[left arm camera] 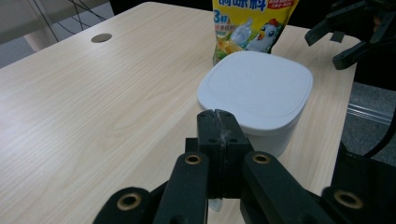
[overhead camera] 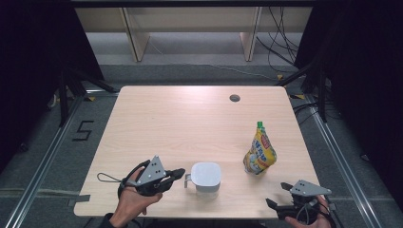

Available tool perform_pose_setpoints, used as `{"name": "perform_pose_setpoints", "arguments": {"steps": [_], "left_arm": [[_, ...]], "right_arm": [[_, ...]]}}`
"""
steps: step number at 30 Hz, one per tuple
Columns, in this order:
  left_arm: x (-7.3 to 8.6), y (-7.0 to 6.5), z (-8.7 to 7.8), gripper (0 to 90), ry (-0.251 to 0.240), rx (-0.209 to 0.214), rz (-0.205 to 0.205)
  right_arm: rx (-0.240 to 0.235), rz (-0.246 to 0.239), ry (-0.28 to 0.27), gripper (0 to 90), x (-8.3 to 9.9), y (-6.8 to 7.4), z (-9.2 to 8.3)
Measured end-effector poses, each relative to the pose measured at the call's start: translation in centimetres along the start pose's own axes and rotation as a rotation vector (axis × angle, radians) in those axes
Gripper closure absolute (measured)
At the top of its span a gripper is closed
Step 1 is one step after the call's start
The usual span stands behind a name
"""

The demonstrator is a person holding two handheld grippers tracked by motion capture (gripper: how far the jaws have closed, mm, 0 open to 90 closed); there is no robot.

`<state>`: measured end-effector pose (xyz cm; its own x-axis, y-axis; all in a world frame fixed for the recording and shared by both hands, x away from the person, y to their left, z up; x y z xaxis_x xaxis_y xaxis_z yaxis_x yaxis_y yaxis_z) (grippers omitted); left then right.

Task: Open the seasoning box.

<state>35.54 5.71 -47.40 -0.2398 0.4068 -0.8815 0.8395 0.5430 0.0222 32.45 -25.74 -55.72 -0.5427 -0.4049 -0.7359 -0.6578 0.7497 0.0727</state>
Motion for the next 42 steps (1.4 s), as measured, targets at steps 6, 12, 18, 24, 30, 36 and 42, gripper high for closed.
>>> {"name": "perform_pose_setpoints", "arguments": {"steps": [6, 12, 18, 24, 30, 36, 42], "left_arm": [[-1.0, -0.2, 0.6, 89.1, -0.016, 0.032, -0.016], [-1.6, -0.4, 1.4, 89.1, -0.012, 0.047, -0.018], [-1.5, -0.6, 2.0, 89.1, -0.004, 0.05, -0.016], [-1.1, -0.5, 2.3, 89.1, 0.012, 0.048, -0.016], [-1.0, -0.4, 2.3, 89.1, 0.006, 0.047, -0.027], [-0.9, -0.4, 2.2, 89.0, 0.0, 0.049, -0.024], [-0.9, -0.4, 2.2, 89.0, -0.012, 0.054, -0.031]], "right_arm": [[0.023, -0.017, -0.026, 23.3, -0.4, -0.1, -0.2], [0.012, 0.014, -0.013, 28.8, -0.2, 0.4, -0.1], [0.001, -0.004, -0.018, 30.3, -0.3, 0.6, -0.1], [-0.01, -0.037, -0.02, 36.2, -0.4, 0.7, 0.0], [-0.054, -0.038, -0.026, 45.2, -0.5, 1.4, 0.1], [-0.049, -0.119, -0.057, 57.0, -1.1, 2.1, -0.1], [-0.062, -0.158, -0.141, 70.0, -2.8, 3.5, -0.3]]}}
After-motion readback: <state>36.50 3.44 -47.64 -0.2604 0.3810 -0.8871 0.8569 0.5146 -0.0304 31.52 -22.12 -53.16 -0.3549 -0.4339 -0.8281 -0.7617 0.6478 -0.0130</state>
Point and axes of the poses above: each handheld gripper's, and its own axes: z roughly forward along the jaws, x roughly out of its underside, y roughly to its left, the point moved 10 cm from there along z, roughly forward along the jaws, and after that the axes turned 2 degrees about y, right-handed, at the moved point
